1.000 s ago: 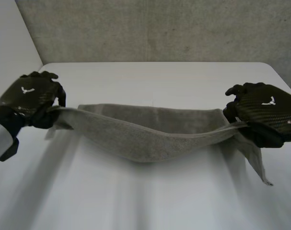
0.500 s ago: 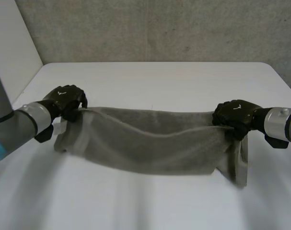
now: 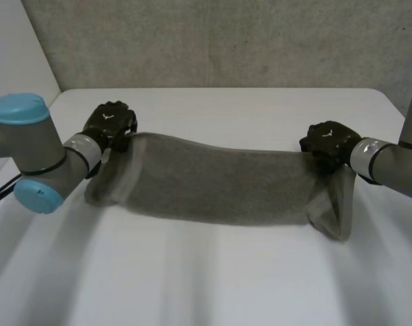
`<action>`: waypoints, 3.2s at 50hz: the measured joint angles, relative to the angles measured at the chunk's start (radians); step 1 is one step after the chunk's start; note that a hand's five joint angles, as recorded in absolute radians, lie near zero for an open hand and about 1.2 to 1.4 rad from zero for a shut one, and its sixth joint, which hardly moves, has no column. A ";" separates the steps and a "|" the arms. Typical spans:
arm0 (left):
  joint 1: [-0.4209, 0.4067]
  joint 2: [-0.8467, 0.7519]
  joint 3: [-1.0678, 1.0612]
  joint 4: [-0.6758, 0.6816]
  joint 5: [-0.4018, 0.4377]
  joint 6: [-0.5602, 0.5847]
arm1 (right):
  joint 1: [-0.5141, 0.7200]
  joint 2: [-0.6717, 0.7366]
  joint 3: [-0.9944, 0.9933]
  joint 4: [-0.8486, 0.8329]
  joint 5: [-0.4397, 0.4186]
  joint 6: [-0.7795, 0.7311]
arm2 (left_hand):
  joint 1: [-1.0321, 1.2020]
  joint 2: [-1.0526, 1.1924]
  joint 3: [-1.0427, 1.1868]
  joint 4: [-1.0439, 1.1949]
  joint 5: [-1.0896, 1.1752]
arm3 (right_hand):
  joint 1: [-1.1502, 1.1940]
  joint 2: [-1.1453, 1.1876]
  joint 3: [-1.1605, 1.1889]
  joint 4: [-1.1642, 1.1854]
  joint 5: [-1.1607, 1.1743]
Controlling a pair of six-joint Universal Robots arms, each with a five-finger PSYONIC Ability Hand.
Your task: Fold the towel.
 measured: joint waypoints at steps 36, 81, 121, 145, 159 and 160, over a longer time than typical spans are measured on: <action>-0.032 -0.103 0.050 0.058 -0.047 0.074 | 0.010 0.153 -0.125 -0.100 0.003 -0.071 | -0.269 -0.311 0.000 0.000 -0.287 | -0.246 -0.250 0.000 0.000 -0.241; -0.027 0.216 -0.244 0.062 -0.033 0.064 | -0.036 -0.261 0.195 -0.224 0.088 0.183 | -0.983 -1.078 0.000 0.000 -1.096 | -0.881 -0.877 0.000 0.000 -0.898; -0.025 0.212 -0.269 0.058 -0.037 0.061 | -0.070 -0.348 0.382 -0.019 0.066 0.268 | -0.983 -1.081 0.000 0.000 -1.096 | -1.073 -1.054 0.000 0.000 -1.096; -0.023 0.217 -0.287 0.062 -0.039 0.060 | -0.098 -0.441 0.890 -0.445 0.102 0.216 | -0.983 -1.082 0.000 0.000 -1.096 | -0.936 -0.940 0.000 0.000 -0.944; -0.023 0.217 -0.290 0.063 -0.039 0.060 | -0.120 -0.430 0.935 -0.529 0.125 0.159 | -0.983 -1.082 0.000 0.000 -1.096 | -0.501 -0.506 0.000 0.000 -0.533; -0.023 0.217 -0.290 0.063 -0.039 0.060 | -0.123 -0.426 0.935 -0.535 0.123 0.157 | -0.983 -1.082 0.000 0.000 -1.096 | -0.421 -0.419 0.000 0.000 -0.440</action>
